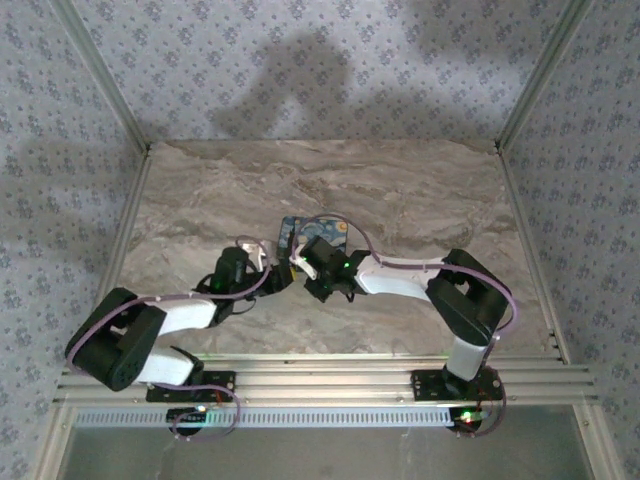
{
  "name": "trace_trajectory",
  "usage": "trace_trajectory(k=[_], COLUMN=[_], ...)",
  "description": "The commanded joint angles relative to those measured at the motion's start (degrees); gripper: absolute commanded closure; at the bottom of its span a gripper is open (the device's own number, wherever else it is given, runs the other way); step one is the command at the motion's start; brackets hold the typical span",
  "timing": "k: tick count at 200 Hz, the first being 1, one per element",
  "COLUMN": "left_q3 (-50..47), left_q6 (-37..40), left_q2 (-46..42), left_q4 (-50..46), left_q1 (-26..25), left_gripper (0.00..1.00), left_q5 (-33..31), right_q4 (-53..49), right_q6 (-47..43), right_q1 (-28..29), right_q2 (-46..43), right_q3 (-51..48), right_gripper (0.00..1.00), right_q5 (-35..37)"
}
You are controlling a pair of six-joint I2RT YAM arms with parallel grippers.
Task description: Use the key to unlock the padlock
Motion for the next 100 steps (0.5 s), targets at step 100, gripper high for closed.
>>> trace_trajectory(k=[100], left_q3=[-1.39], left_q6=[-13.78], left_q2=[19.73], left_q4=[28.66], left_q1=[0.09], left_gripper=[0.75], left_q5=[0.01], right_q4=[3.95], right_q6=[-9.20], right_q1=[0.54], right_q2=[-1.06], right_q3=[-1.03], right_gripper=[1.00], right_q5=[-0.48])
